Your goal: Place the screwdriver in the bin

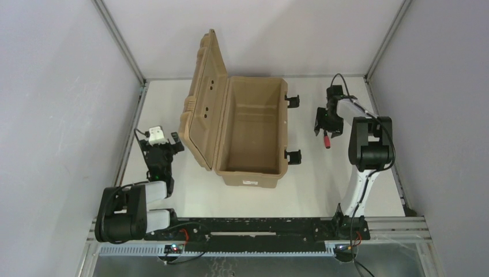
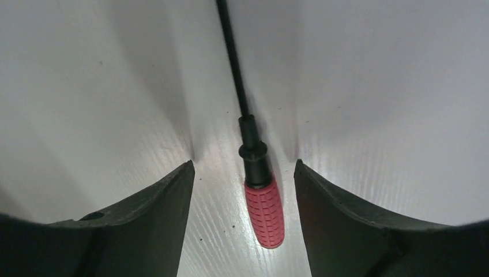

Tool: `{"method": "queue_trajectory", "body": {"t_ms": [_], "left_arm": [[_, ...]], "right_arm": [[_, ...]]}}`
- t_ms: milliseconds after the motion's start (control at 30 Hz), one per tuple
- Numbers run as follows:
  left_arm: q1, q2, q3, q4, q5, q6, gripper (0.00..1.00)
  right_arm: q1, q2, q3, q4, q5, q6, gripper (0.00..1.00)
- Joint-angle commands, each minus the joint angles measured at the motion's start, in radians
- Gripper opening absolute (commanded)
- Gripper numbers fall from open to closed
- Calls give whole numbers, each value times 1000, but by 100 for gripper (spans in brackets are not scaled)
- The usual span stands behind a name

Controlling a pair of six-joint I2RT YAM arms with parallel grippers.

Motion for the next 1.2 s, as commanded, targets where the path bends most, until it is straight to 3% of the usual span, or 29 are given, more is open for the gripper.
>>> {"method": "queue_trajectory", "body": {"t_ms": [0, 200, 333, 467, 500, 833, 1000, 1167], "left_arm": [[4, -9, 33, 48, 16, 20, 100], [4, -7, 34, 48, 15, 20, 100], [4, -8, 33, 50, 15, 20, 100], [5, -7, 33, 50, 15, 20, 100], [4, -7, 32, 50, 16, 20, 100], [4, -7, 33, 50, 15, 20, 100], [4, -6, 33, 50, 16, 20, 100], [4, -7, 33, 52, 15, 20, 100]], "right_arm": [[20, 28, 37, -63, 70, 6, 68], [18, 11, -41, -44, 73, 36, 61], [20, 16, -57, -45, 65, 25, 40], [20, 1, -53, -41, 65, 13, 4], [20, -4, -44, -51, 64, 11, 0], [20, -225, 204, -317, 43, 53, 0], [117, -291, 460, -531, 87, 109, 0], [272, -242, 791, -684, 66, 203, 0]]}}
